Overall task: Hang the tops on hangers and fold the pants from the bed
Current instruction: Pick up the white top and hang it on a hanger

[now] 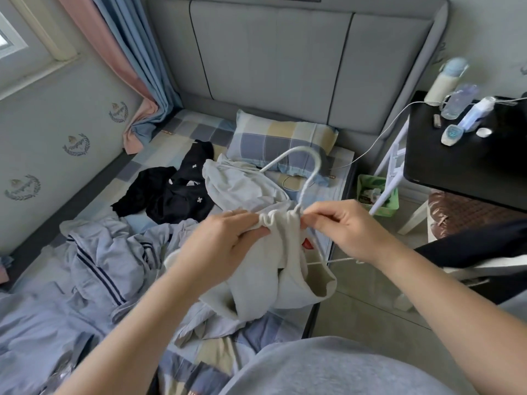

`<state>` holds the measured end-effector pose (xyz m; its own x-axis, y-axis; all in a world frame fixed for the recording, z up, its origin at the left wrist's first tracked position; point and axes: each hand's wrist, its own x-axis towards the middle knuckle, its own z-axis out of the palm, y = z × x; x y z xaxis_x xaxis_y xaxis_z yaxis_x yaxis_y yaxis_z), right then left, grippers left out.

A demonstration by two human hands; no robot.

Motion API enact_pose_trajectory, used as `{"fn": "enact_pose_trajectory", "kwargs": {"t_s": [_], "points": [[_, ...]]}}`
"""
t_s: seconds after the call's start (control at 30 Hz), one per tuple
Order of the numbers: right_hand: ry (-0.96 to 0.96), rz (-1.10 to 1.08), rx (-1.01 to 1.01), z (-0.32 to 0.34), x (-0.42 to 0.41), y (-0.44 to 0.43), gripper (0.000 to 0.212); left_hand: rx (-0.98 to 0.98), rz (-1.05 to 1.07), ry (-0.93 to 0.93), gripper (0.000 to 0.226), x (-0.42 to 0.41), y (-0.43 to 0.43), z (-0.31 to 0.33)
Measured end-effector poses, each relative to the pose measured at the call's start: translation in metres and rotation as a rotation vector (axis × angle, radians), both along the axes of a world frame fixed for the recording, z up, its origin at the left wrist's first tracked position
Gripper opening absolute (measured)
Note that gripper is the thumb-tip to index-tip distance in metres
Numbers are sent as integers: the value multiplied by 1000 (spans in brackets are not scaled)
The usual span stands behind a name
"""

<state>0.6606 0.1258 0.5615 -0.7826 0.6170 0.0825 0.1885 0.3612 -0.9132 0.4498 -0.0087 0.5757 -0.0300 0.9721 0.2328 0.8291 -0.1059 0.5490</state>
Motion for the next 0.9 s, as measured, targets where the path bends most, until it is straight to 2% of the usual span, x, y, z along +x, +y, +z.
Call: {"fn": "enact_pose_trajectory", "kwargs": {"t_s": [0.1, 0.23, 0.3, 0.4, 0.47, 0.57, 0.63, 0.73, 0.8, 0.9], "points": [[-23, 76, 74, -2, -11, -7, 22, 16, 24, -87, 35, 22, 3, -7], [-32, 56, 94, -4, -6, -5, 19, -14, 13, -91, 31, 18, 5, -11], [10, -57, 211, -3, 0, -1, 12, 15, 89, -109, 37, 15, 6, -9], [173, -322, 475, -9, 12, -2, 18, 76, 278, -181, 48, 5, 0, -6], [183, -284, 372, -19, 16, -12, 16, 110, 350, -236, 48, -1, -4, -4], [-98, 13, 68, -39, -4, -28, 37, 164, 366, -307, 52, 0, -4, 5], [-119, 104, 42, -53, -26, -35, 38, 195, 352, -322, 55, 5, 0, 10], [-49, 17, 34, -67, -48, -45, 15, 220, 363, -356, 56, 6, 2, 12], [-103, 7, 29, -78, -49, -44, 20, 238, 372, -369, 57, 5, 0, 13], [-277, 37, 61, -98, -44, -36, 45, 262, 353, -381, 59, 5, -3, 14]]}}
